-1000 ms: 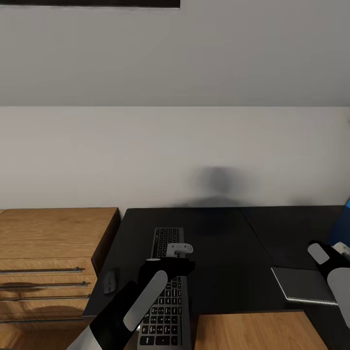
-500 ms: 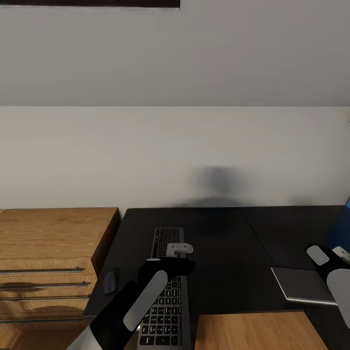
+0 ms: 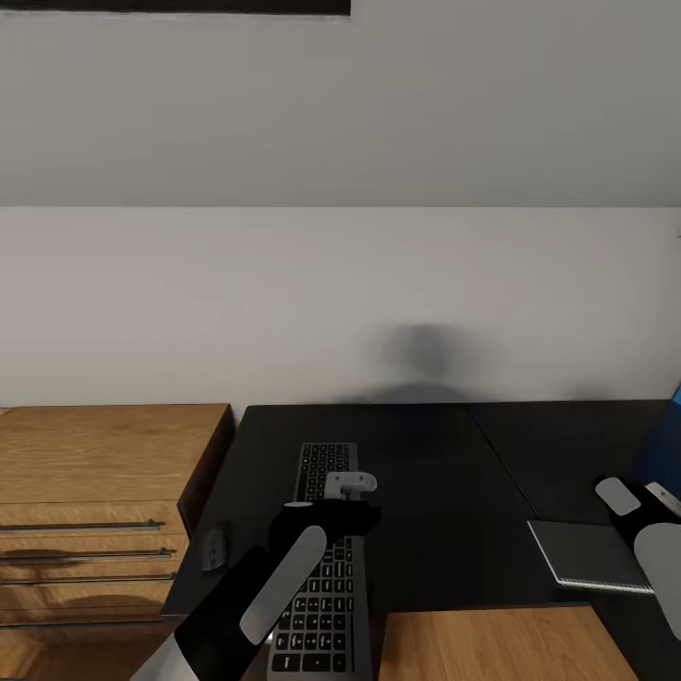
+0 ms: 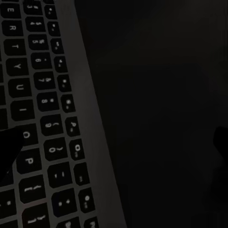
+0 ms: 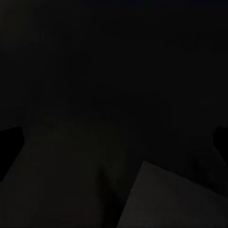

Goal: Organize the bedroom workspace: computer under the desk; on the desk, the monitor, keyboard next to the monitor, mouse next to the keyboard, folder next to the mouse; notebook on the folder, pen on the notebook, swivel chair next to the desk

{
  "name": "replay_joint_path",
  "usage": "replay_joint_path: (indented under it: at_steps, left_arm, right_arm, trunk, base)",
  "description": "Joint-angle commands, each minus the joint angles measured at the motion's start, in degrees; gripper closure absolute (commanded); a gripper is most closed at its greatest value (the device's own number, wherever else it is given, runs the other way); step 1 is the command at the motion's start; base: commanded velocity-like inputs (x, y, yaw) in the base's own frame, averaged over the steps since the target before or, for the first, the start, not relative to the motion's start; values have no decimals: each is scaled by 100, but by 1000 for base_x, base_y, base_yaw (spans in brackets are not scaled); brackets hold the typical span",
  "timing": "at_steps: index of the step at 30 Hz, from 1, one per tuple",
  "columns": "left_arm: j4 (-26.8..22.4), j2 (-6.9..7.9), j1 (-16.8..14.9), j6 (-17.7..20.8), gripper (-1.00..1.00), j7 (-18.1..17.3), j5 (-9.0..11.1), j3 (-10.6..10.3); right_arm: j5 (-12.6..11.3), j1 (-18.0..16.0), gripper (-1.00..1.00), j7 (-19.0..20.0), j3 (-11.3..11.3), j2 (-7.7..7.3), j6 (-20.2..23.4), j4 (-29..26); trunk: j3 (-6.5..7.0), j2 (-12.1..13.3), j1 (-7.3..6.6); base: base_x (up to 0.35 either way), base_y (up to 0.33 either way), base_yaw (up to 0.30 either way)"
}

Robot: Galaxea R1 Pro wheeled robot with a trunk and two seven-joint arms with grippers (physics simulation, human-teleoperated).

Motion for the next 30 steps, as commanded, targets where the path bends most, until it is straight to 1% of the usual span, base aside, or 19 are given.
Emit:
replay_joint_path:
  at_steps: [1,24,30]
  left_arm:
    - [-17,0,-6,3,-100,60,60,-6]
    - [-115,-1,-6,3,-100,60,69,2]
    - [-131,-2,-6,3,-100,66,69,2]
  right_arm:
    - [-36,-1,-100,-28,17,-1,32,-12]
    - [-56,1,-100,-20,17,21,25,58]
    - [-56,1,-100,-12,17,26,25,67]
  trunk:
    - [-6,-4,0]
    - [-6,-4,0]
    - [-114,-244,132]
  base:
    - [0,0,0]
    - [0,0,0]
    - [0,0,0]
